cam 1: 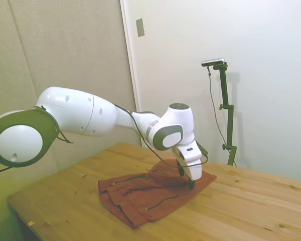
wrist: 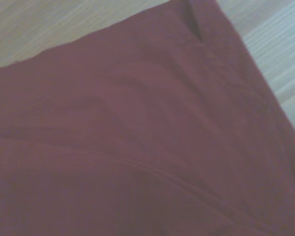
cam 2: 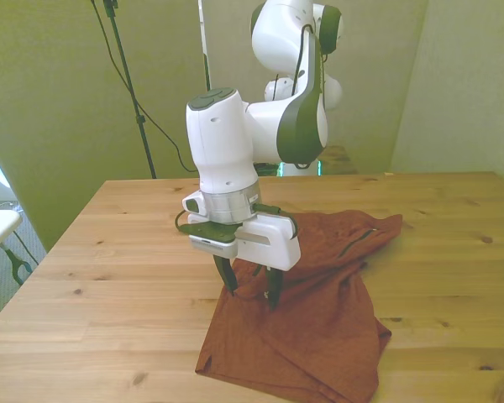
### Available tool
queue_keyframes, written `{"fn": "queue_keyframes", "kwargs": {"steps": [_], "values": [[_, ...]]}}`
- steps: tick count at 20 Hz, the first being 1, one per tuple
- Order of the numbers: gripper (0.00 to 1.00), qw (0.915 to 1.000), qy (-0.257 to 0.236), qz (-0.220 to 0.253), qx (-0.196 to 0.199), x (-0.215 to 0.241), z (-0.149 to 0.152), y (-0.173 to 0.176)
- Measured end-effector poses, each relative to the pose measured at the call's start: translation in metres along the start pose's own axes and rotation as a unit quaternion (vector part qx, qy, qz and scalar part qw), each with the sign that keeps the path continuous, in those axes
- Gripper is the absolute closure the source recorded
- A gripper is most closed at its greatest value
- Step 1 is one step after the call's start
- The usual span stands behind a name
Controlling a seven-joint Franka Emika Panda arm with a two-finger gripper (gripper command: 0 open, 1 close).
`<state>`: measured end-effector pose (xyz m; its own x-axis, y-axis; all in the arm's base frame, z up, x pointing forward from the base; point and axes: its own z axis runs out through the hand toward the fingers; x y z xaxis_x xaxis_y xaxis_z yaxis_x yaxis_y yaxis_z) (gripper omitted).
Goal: Unfold the shorts
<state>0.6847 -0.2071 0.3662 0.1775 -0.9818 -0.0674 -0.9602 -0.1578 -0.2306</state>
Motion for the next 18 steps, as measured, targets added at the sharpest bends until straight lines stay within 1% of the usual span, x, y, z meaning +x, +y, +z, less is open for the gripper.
{"fn": "queue_keyframes", "kwargs": {"steps": [4, 18], "values": [[1.00, 0.9998, -0.005, -0.019, 0.003, 0.0007, 0.0014, 0.0009], [1.00, 0.9991, -0.006, -0.042, 0.009, -0.0067, 0.0042, -0.0029]]}}
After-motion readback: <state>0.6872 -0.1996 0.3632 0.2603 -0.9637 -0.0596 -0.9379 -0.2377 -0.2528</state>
